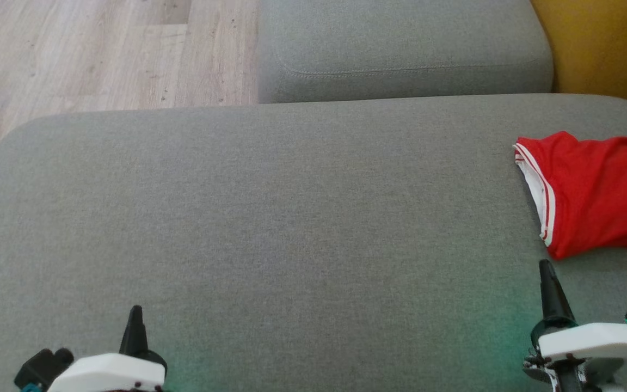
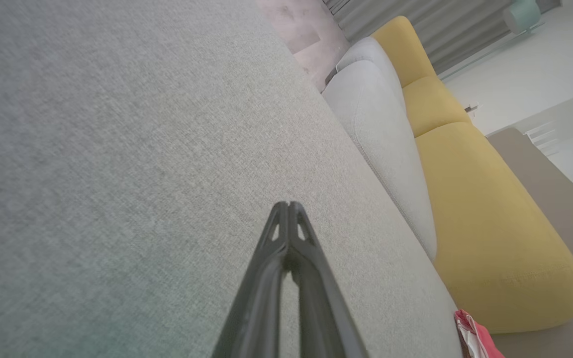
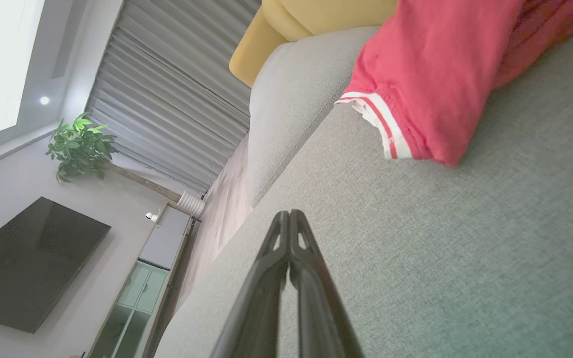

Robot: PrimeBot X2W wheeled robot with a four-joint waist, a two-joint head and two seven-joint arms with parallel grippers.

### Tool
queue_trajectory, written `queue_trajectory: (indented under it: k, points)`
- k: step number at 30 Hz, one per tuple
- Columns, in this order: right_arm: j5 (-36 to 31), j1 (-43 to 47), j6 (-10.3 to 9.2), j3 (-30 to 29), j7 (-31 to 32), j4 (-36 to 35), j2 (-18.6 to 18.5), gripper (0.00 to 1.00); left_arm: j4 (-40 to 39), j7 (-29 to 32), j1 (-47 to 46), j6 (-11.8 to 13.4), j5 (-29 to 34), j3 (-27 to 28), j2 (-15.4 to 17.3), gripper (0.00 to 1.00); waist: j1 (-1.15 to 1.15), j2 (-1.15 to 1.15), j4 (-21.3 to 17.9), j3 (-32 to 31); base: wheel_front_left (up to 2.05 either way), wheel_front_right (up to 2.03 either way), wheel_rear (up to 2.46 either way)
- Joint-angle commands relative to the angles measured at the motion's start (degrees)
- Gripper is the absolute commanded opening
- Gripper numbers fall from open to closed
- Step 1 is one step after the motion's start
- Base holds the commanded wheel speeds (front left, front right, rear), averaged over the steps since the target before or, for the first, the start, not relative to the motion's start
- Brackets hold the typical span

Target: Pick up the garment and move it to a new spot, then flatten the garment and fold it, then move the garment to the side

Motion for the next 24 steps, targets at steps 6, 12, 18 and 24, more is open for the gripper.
queue_trajectory:
  k: [6, 12, 18, 24]
  points:
    - [5.10, -3.72, -0.03, -0.16, 0.75, -1.32, -1.23, 0.00, -1.14, 1.15, -4.22, -1.75, -3.16, 4.20, -0.93, 0.00, 0.00, 0.00, -0.21, 0.16, 0.00, 0.00, 0.00]
    - [9.00, -4.42, -0.03, -0.53, 1.22, -1.07, -1.26, 0.00, -0.78, 2.04, -4.84, -3.01, -5.53, 6.04, -1.77, 0.00, 0.00, 0.00, -0.40, 0.31, 0.00, 0.00, 0.00]
    - [12.88, -5.11, -0.03, -0.91, 1.69, -0.83, -1.28, 0.00, -0.42, 2.93, -5.45, -4.26, -7.89, 7.88, -2.61, 0.00, 0.00, 0.00, -0.60, 0.46, 0.00, 0.00, 0.00]
    - [16.77, -5.81, -0.03, -1.31, 2.18, -0.59, -1.29, 0.00, -0.05, 3.83, -6.08, -5.51, -10.25, 9.74, -3.45, 0.00, 0.00, 0.00, -0.79, 0.61, 0.00, 0.00, 0.00]
